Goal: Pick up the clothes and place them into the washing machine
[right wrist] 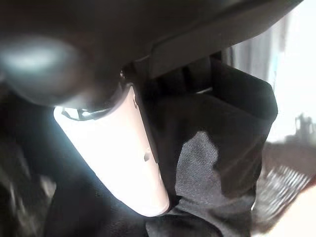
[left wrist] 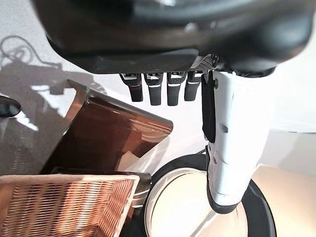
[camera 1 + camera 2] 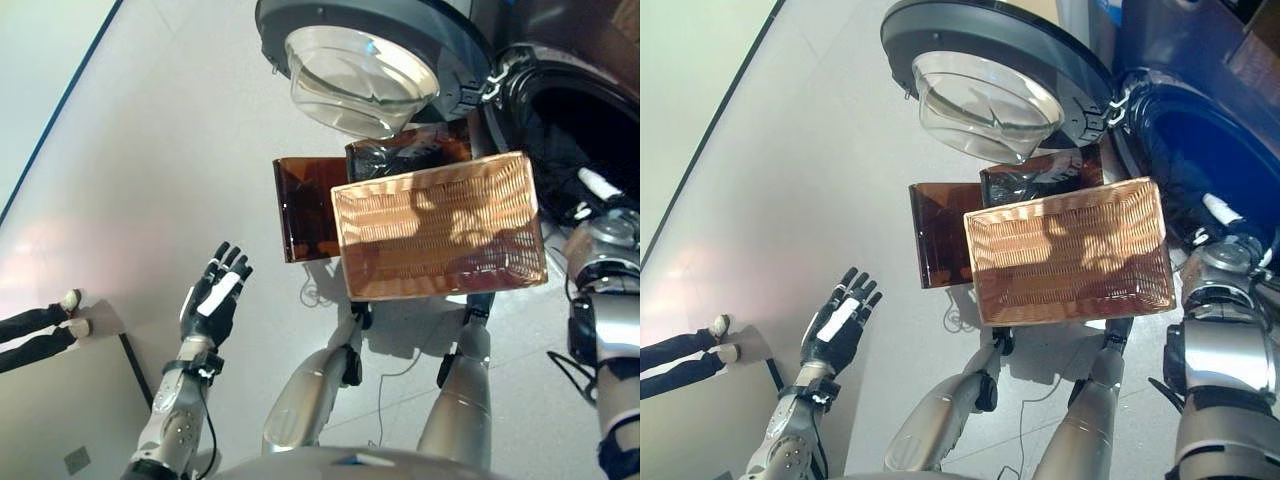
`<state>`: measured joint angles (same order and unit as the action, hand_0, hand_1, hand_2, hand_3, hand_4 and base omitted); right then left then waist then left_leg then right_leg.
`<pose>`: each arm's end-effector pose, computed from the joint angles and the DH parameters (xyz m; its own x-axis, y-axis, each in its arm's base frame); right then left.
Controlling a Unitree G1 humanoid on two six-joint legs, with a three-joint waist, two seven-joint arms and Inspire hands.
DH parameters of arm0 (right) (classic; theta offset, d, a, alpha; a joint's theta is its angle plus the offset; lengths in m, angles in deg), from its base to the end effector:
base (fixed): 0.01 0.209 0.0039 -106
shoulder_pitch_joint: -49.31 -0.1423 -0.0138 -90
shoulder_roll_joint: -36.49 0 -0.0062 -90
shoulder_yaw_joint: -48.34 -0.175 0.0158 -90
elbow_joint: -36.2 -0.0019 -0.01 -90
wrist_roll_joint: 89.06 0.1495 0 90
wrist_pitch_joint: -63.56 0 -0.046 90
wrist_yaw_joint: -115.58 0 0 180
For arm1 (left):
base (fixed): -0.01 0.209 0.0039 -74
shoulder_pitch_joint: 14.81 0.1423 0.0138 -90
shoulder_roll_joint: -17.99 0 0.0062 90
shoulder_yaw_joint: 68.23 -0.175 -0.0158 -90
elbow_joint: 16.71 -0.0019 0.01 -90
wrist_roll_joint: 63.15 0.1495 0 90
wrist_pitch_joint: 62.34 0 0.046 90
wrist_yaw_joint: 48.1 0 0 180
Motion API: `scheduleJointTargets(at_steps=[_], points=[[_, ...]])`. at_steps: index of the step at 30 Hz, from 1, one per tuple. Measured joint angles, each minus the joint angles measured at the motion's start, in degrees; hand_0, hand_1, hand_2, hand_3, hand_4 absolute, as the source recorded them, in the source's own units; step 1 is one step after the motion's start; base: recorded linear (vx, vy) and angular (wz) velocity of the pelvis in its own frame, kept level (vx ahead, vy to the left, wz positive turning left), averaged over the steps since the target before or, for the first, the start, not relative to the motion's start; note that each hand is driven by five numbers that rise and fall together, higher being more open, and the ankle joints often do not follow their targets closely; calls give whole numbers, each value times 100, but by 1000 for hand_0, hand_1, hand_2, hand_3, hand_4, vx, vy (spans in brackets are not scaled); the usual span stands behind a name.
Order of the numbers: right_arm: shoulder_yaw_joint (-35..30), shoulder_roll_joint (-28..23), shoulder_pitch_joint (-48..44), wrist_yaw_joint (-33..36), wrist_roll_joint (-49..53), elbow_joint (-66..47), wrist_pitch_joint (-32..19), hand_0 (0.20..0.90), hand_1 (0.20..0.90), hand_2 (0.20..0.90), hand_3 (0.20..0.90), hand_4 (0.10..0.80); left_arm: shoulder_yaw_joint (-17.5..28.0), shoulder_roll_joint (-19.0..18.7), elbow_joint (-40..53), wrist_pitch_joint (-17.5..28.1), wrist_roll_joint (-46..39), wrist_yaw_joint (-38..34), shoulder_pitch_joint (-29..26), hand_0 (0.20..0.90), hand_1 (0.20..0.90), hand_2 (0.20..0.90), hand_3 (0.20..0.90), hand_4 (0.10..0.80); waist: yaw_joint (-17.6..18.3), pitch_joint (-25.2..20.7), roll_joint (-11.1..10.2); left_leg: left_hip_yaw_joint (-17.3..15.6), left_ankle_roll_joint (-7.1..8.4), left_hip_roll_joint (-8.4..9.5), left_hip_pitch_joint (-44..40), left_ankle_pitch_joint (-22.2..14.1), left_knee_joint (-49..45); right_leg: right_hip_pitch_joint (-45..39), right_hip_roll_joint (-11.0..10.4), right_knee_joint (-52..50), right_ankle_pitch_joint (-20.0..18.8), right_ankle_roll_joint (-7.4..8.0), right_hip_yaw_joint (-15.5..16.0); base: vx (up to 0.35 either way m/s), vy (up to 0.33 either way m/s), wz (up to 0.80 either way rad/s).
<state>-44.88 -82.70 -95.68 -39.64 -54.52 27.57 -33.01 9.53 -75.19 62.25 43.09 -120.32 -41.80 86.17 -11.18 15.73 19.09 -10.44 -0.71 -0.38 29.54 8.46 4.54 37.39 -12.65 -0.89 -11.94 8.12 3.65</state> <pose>0.2962 -0.3640 0.1502 0.4716 -0.8703 -0.1418 0.8815 0.4698 0.0486 0.1597 0.1968 -0.0100 0.9879 -0.0104 -0.1547 -0.0844 0.8011 -0.5926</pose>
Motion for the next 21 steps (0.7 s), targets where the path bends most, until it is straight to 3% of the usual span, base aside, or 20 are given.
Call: scheduleJointTargets(at_steps=[14,18,21], points=[[-149,-554,-980,34,1676,212,-345,200,200,200,200,300,-52,-215,37,1,-351,-3,3,900,900,900,900,800,11,21,-16,-2,-3,2,6,-3,0,2,0,21,-4,-4,-6,0,0,0],[-461,-565,-1220,155,2513,338,-446,200,200,200,200,300,-269,-339,41,-2,-429,-33,0,900,900,900,900,800,-1,22,-17,5,-10,9,23,-10,0,5,-4,40,-4,-4,-7,5,1,1],[-798,-545,-1339,290,3262,314,-831,200,200,200,200,300,-438,-359,31,-4,-442,-94,-1,900,900,900,900,800,-16,24,-16,2,-13,24,76,-11,0,12,-16,117,-42,12,-4,23,5,4]])
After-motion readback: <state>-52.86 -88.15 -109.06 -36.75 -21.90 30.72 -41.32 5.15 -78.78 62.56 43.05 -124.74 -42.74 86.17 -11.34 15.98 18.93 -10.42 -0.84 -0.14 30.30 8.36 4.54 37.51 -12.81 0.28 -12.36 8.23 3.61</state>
